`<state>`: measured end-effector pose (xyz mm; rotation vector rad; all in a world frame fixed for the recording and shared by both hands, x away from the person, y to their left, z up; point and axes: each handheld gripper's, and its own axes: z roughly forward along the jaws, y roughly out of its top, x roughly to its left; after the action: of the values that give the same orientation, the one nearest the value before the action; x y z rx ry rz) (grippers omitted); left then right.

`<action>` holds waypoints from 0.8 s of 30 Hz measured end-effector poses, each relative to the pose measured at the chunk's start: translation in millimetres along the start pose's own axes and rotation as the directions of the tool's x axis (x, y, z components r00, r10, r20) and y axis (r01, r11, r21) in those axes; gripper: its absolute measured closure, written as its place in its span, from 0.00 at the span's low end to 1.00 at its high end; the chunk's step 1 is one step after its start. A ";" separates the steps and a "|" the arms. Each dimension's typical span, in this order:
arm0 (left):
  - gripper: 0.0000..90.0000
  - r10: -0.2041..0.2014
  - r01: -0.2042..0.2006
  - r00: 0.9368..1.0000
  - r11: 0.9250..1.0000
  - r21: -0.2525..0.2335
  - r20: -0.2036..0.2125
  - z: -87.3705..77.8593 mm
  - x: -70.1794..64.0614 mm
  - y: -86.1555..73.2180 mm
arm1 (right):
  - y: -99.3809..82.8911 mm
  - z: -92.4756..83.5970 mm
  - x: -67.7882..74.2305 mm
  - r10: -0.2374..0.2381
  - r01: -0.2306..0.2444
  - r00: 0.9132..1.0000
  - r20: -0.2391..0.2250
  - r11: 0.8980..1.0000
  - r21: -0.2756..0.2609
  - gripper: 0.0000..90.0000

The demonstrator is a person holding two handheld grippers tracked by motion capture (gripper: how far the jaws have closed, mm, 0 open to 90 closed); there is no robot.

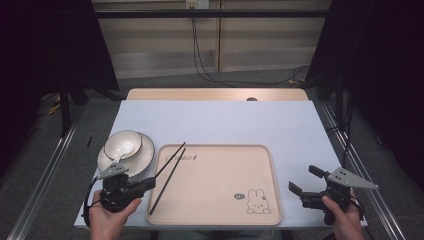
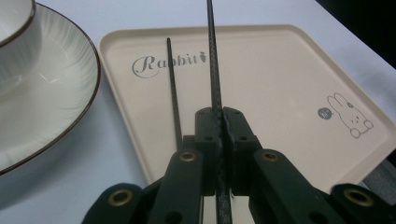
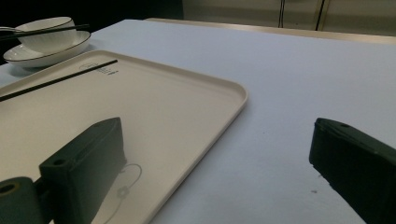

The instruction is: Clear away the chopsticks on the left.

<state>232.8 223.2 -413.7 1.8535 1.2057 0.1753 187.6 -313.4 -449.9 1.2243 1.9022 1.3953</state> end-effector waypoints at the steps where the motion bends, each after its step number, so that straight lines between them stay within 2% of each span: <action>1: 0.95 -0.003 0.003 1.000 1.000 0.007 -0.011 3.3 0.0 0.2 | 0.0 -0.1 0.0 0.001 -0.001 1.000 -0.001 1.000 0.000 0.04; 4: 0.95 -0.017 0.017 1.000 1.000 0.022 -0.025 13.7 0.3 0.2 | 0.1 0.8 0.1 -0.002 0.002 1.000 -0.003 1.000 0.000 0.04; 6: 0.95 -0.037 0.037 0.998 0.999 0.014 -0.042 19.3 1.1 -0.1 | 0.1 1.0 0.5 -0.001 0.001 1.000 -0.005 1.000 0.003 0.04; 9: 0.95 -0.049 0.050 0.998 0.998 0.026 -0.042 27.4 2.1 -0.2 | 0.0 1.5 0.5 -0.001 0.001 1.000 -0.005 1.000 0.003 0.04; 13: 0.95 -0.033 0.037 0.997 0.997 0.064 -0.064 35.0 -1.6 -2.5 | 0.1 1.6 0.6 -0.004 0.004 1.000 -0.003 1.000 0.003 0.04; 16: 0.95 -0.056 0.060 0.996 0.996 0.069 -0.063 40.9 -4.1 -6.7 | 0.1 1.1 0.9 -0.005 0.005 1.000 -0.004 1.000 0.002 0.04; 17: 0.95 -0.046 0.051 0.997 0.995 0.084 -0.062 41.8 -4.5 -7.4 | 0.1 1.0 1.0 -0.006 0.006 1.000 -0.005 1.000 0.001 0.04; 19: 0.95 -0.054 0.059 0.997 0.995 0.086 -0.062 45.4 -6.3 -9.6 | 0.3 0.9 1.0 -0.009 0.009 1.000 -0.004 1.000 -0.001 0.04; 20: 0.95 -0.044 0.051 0.997 0.993 0.106 -0.064 47.3 -6.2 -10.6 | 0.3 1.0 0.9 -0.011 0.011 1.000 -0.006 1.000 -0.003 0.04; 24: 0.95 -0.041 0.050 0.996 0.991 0.125 -0.074 54.4 -7.2 -11.5 | 0.6 1.3 1.6 -0.014 0.014 1.000 -0.008 1.000 -0.002 0.04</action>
<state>250.8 186.5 -452.0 1.9411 1.3341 0.1426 188.0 -311.4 -449.6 1.2041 1.9110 1.3961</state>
